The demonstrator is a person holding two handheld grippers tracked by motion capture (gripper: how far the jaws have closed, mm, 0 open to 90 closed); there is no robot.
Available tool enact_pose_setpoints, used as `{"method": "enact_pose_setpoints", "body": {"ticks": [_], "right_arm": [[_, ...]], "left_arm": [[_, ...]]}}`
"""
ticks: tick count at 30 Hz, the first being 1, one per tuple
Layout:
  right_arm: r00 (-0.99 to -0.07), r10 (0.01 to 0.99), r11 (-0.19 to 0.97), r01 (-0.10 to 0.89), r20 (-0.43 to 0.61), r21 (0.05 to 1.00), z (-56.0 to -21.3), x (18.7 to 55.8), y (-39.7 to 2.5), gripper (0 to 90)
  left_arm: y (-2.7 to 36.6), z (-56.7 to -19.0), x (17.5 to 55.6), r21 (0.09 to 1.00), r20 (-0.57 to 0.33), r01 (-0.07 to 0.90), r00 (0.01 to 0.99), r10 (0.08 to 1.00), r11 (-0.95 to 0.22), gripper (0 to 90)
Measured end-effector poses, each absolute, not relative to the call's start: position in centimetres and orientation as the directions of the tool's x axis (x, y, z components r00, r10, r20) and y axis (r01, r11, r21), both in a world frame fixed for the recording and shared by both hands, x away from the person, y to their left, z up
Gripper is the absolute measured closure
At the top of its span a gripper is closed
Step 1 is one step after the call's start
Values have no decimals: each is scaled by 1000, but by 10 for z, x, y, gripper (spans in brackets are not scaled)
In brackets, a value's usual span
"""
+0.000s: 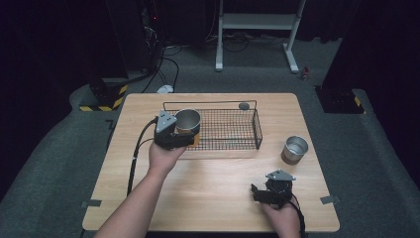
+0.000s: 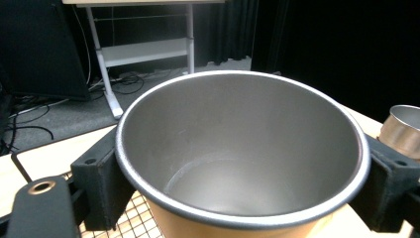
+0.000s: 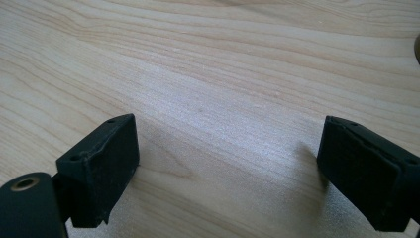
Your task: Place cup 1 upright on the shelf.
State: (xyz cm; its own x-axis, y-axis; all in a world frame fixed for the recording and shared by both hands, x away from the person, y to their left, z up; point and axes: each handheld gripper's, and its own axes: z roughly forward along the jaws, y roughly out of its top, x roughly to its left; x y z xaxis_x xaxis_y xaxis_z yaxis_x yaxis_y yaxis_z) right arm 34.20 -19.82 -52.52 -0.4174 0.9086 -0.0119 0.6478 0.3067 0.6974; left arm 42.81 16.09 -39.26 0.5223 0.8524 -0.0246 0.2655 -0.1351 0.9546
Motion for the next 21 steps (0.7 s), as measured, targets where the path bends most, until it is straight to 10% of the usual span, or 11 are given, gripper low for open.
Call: {"method": "enact_pose_setpoints", "body": {"ticks": [21], "right_arm": [[-417,909,305,648,-10,698,-525,342,-198,90]], "left_arm": [[153,-391,450,953,-38,281,491,871,-117,134]]}}
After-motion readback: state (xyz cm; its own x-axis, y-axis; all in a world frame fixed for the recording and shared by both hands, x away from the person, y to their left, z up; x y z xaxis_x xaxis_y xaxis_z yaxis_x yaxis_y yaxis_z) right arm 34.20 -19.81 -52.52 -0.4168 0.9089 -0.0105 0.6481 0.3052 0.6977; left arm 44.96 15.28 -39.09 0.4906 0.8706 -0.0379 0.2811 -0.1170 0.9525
